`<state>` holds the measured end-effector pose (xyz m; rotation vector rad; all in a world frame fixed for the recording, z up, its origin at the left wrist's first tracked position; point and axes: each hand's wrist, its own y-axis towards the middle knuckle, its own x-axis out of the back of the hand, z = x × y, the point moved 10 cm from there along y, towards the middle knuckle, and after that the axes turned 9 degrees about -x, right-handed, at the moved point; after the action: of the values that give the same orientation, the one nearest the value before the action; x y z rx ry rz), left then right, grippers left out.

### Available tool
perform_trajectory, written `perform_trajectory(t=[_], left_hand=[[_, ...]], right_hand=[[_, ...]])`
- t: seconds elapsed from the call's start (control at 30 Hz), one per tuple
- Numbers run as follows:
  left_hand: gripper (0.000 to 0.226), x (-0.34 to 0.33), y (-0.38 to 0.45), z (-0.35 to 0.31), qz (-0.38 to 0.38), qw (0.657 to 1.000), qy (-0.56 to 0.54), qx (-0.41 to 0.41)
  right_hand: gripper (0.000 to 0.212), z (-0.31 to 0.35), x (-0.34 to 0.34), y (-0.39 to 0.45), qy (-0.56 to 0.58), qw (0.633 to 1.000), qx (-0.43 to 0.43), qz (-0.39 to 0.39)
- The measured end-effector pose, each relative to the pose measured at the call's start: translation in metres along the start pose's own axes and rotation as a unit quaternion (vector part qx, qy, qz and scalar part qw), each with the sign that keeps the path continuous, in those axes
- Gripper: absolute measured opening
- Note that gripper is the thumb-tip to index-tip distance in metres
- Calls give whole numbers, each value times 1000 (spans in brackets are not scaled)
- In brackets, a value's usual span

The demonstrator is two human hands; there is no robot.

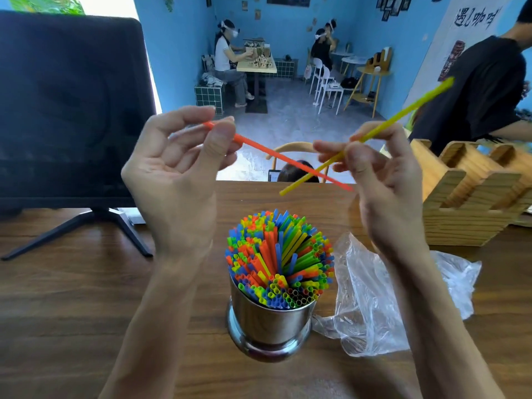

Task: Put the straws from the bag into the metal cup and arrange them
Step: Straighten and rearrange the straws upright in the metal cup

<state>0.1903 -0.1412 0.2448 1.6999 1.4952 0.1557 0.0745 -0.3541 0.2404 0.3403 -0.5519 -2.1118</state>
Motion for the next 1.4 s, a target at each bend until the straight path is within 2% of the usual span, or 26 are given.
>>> perform_trajectory(t=[0.07,0.13,0.33,0.43,0.57,0.7,0.83,0.93,1.0,1.1,1.2,1.3,1.33,1.4], left_hand=[[17,0,-2,9,5,999,-7,37],[18,-1,-6,17,16,997,-18,73],[23,-3,-9,29,70,991,6,115],[25,-5,-12,41,122,978,44,161],[36,-7,-12,50,167,964,69,192],[31,-10,-11,55,200,954,75,210],[32,-6,-9,57,202,949,94,221],[23,-4,-7,53,195,954,96,205],[21,-2,-7,51,179,961,81,197],[23,-6,-15,50,168,963,53,204],[22,-14,-29,51,169,961,39,214],[21,-18,-37,47,148,968,17,203],[20,-18,-37,44,142,971,16,192],[16,-15,-38,40,128,977,23,170]], right_hand=[[11,-1,5,-1,107,994,-28,-15],[12,-8,4,-2,156,985,-66,-16],[14,-32,15,-1,166,973,-155,-37],[16,-30,21,0,141,980,-141,-24],[9,-27,16,-1,89,987,-136,13],[16,-24,15,-4,66,988,-134,34],[18,-25,15,-5,71,987,-137,53],[18,-25,16,-7,68,986,-141,57],[16,-27,18,-6,103,980,-162,44],[8,-37,21,-5,225,948,-225,-19],[9,-50,20,-6,377,882,-268,-94],[19,-54,12,-5,496,818,-273,-99],[22,-55,10,-4,511,810,-271,-98],[23,-56,3,-5,502,818,-270,-81]])
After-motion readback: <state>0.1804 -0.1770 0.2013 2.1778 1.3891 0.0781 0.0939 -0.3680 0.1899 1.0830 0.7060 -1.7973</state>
